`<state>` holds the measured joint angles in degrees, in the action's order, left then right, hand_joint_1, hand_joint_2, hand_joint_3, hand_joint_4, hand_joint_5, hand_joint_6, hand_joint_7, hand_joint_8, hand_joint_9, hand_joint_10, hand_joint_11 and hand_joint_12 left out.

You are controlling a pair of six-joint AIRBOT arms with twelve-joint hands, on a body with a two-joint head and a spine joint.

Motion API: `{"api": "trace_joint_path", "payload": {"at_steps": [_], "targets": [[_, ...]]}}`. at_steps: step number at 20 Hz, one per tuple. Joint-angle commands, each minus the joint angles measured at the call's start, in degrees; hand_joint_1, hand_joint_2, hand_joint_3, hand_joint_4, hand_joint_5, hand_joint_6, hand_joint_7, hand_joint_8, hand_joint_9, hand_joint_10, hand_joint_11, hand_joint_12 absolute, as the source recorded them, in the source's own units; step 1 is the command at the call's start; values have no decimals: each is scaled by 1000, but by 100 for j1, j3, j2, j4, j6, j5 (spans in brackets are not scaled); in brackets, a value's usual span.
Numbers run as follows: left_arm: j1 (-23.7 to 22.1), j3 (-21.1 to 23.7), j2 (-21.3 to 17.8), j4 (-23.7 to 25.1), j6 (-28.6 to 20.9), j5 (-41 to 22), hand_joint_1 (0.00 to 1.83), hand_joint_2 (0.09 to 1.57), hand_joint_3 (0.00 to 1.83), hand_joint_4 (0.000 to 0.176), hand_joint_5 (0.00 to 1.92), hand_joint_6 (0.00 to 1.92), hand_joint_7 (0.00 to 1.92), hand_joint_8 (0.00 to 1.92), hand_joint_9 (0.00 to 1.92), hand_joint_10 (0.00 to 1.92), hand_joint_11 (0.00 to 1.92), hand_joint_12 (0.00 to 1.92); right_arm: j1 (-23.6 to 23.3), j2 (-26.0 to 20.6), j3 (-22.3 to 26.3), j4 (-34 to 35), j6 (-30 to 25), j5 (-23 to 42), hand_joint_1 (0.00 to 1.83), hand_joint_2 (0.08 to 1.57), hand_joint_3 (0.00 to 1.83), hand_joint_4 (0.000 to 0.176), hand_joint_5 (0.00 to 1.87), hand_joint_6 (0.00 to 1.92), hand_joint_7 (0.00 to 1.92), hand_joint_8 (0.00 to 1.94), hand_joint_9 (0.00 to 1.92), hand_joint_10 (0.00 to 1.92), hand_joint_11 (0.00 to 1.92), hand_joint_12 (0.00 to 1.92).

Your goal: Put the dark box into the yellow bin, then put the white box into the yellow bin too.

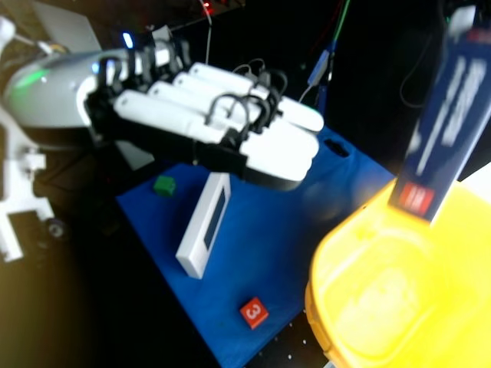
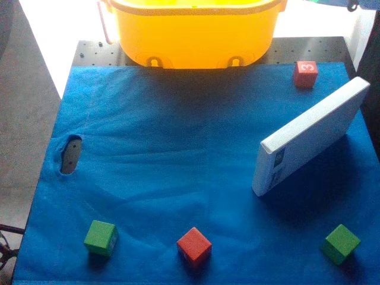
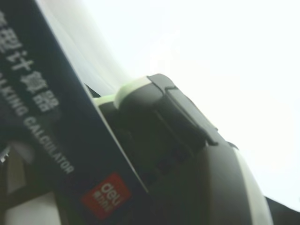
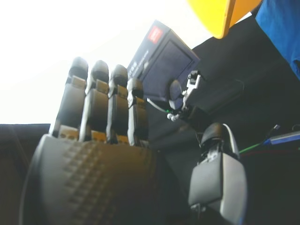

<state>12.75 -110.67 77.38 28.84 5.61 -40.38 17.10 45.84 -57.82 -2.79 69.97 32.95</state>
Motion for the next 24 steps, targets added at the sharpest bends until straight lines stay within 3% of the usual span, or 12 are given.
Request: {"api": "trace_joint_path", "payload": {"at_steps": [1,3,4,6,8,9,13,15,17,20,22,24], "targets": [[-15,-74,25,-292,-46,-449,1299,969,0,0,1349,224,1463,255,1334,1328,1283,1693,-44,8,-16,15,12,755,108,961,3,42,304,1,475,10,377,0,339,64],[79,-214,158,-292,-47,-378,1287,976,0,21,1291,462,1487,43,1327,964,1192,1448,-44,30,-16,-2,11,779,101,959,1,50,295,0,488,11,379,2,327,61],[140,-305,246,-292,-48,-338,1376,1005,0,0,1272,495,1237,467,1170,852,934,1133,-44,39,-16,-11,11,786,109,959,1,42,287,0,491,10,386,4,331,64],[208,-429,345,-292,-50,-260,1387,1058,0,0,1134,788,1014,876,1042,849,933,833,-44,46,-16,-20,11,795,119,959,1,26,287,1,494,9,401,9,353,76],[229,-530,421,-292,-50,-179,1493,1074,1,0,1067,863,983,960,1006,813,794,1407,-44,51,-16,-26,10,850,112,959,0,37,290,6,499,9,407,10,369,85],[233,-563,445,-292,-51,-163,1411,1068,0,0,1070,871,1021,888,996,948,803,1179,-44,55,-16,-30,10,861,137,965,2,25,289,5,489,4,391,2,356,80],[268,-586,492,-274,-53,-127,1491,1098,4,0,969,971,877,952,928,1009,881,1442,-44,80,-16,-47,10,876,144,972,4,7,285,1,461,1,387,5,344,77],[273,-584,519,-260,-53,-145,1359,908,0,0,788,150,734,124,626,153,416,591,-44,89,-16,-48,10,877,129,972,3,0,284,1,468,3,417,15,369,88],[272,-580,528,-259,-56,-159,1274,839,4,7,661,5,541,4,392,5,268,196,-44,101,-16,-51,10,878,116,986,8,0,279,0,461,0,421,13,366,88],[272,-567,528,-259,-67,-168,1243,797,0,51,393,0,318,0,241,0,130,103,-44,113,-16,-52,10,880,104,1021,12,0,288,2,507,1,414,1,300,224],[272,-556,528,-258,-79,-178,1214,786,0,66,352,0,262,0,195,0,130,103,-39,123,-14,-53,10,880,134,1043,12,0,273,1,468,0,384,1,10,752],[273,-553,528,-258,-86,-178,1203,781,0,87,352,0,250,0,179,0,121,99,-32,124,-14,-53,10,880,162,1052,4,0,257,0,437,1,353,0,0,686]]}}
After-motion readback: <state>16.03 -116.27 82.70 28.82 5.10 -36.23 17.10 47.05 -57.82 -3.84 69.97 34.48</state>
